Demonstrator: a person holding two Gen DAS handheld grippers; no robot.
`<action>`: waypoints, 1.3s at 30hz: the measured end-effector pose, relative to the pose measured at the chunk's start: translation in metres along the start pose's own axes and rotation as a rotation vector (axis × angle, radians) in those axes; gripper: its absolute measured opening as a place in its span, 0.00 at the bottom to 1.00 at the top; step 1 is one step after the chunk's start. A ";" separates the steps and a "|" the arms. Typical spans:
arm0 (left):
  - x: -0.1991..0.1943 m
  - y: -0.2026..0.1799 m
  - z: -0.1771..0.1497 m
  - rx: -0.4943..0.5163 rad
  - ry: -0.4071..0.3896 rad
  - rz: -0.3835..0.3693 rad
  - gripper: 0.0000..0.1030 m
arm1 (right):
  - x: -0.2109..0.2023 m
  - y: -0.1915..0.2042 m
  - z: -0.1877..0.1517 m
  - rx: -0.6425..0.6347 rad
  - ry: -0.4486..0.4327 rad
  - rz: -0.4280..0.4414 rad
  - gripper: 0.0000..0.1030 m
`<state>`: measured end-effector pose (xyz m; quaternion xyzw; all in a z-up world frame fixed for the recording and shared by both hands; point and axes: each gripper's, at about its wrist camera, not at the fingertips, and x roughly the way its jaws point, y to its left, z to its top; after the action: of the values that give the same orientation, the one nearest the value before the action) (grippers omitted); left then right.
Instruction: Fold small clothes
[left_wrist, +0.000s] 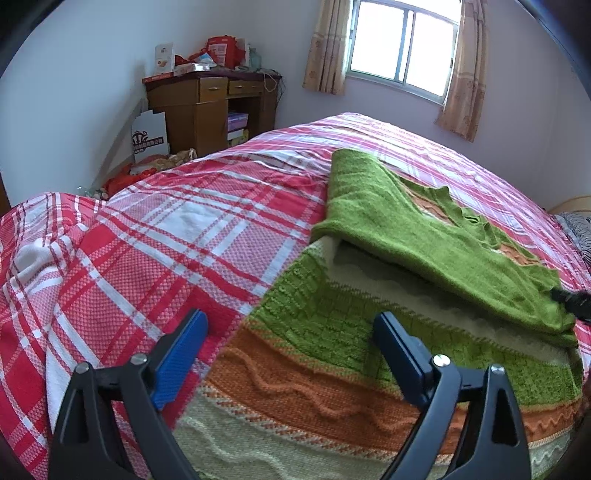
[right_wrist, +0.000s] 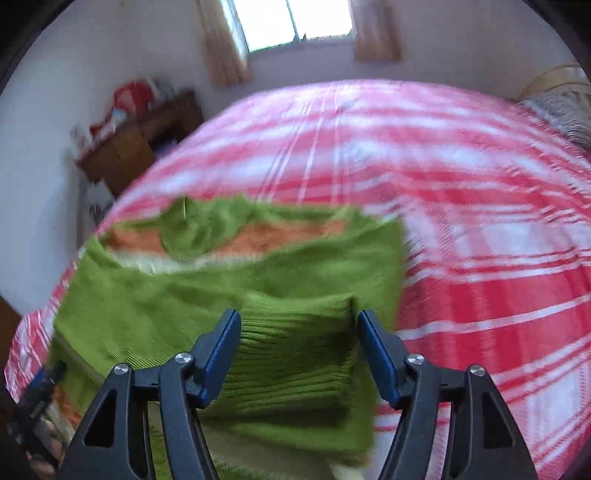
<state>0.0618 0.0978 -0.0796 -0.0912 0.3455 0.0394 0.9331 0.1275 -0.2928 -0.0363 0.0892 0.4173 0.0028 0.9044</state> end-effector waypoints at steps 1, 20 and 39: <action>0.000 0.000 0.000 0.000 0.000 -0.003 0.93 | 0.006 0.005 -0.002 -0.036 0.021 -0.019 0.19; 0.000 -0.001 -0.001 0.011 0.001 0.007 0.94 | -0.058 -0.041 -0.013 0.116 -0.158 -0.219 0.44; 0.002 -0.005 -0.001 0.058 0.037 -0.007 1.00 | -0.069 0.015 -0.053 -0.160 -0.042 -0.179 0.44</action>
<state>0.0630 0.0929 -0.0807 -0.0662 0.3635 0.0245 0.9289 0.0441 -0.2746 -0.0156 -0.0209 0.4031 -0.0462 0.9137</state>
